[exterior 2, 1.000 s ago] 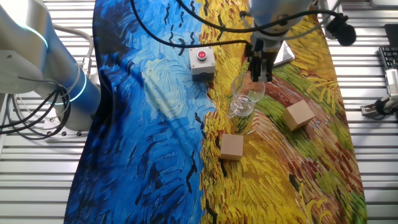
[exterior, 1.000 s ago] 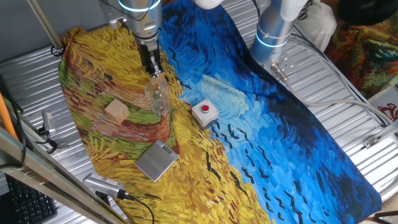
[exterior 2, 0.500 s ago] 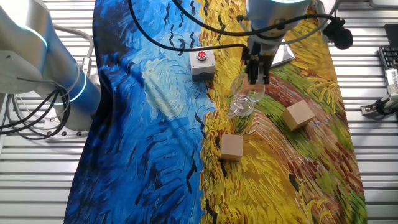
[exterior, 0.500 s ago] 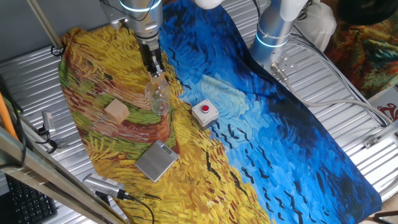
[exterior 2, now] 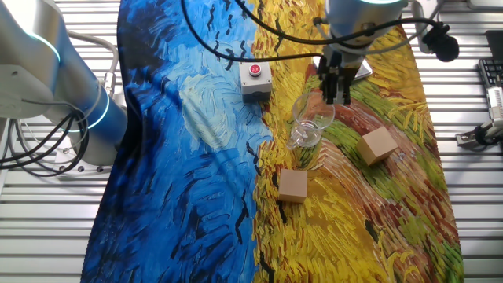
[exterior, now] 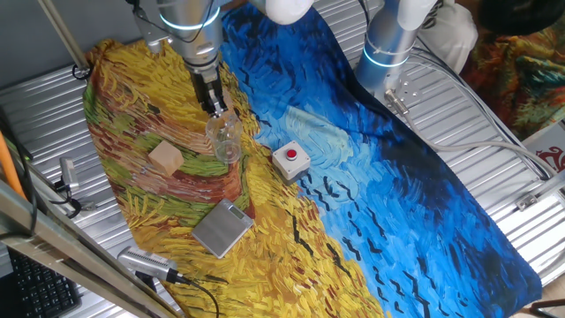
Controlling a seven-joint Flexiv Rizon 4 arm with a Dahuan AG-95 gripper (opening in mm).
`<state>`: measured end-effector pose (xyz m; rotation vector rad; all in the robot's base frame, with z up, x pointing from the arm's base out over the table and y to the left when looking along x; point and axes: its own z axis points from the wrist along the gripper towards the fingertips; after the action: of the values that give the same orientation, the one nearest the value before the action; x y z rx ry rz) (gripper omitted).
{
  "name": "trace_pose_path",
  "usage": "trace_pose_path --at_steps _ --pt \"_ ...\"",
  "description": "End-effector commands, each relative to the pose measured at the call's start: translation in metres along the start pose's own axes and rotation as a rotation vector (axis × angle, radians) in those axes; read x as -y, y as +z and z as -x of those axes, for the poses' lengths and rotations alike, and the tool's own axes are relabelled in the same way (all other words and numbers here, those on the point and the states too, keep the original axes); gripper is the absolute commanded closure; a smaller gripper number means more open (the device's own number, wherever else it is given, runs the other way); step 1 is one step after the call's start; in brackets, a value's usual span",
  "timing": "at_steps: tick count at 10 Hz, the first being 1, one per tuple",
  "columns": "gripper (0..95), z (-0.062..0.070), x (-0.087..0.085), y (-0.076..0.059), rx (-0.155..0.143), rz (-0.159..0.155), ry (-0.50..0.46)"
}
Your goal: Pick up the cup
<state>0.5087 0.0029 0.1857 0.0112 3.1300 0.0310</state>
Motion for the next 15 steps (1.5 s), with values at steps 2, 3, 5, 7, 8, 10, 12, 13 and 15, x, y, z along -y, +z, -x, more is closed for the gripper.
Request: trace_pose_path --at_steps 2,3,5,7,8,10,12,13,15 --pt "95.0 -0.007 0.003 0.004 0.003 0.002 -0.002" --pt "95.0 -0.009 0.004 0.007 -0.005 0.001 -0.004" --pt "95.0 -0.014 0.006 0.011 0.0 0.001 -0.008" --pt "95.0 -0.014 0.006 0.013 -0.004 0.002 -0.007" --pt "95.0 -0.012 0.005 0.014 -0.005 0.0 -0.005" --pt "95.0 -0.01 0.004 0.016 -0.002 0.0 -0.004" --pt "95.0 -0.01 0.004 0.016 -0.006 -0.001 -0.004" --pt "95.0 -0.01 0.004 0.016 -0.006 -0.004 -0.005" --pt "95.0 -0.01 0.004 0.016 -0.005 -0.002 -0.008"
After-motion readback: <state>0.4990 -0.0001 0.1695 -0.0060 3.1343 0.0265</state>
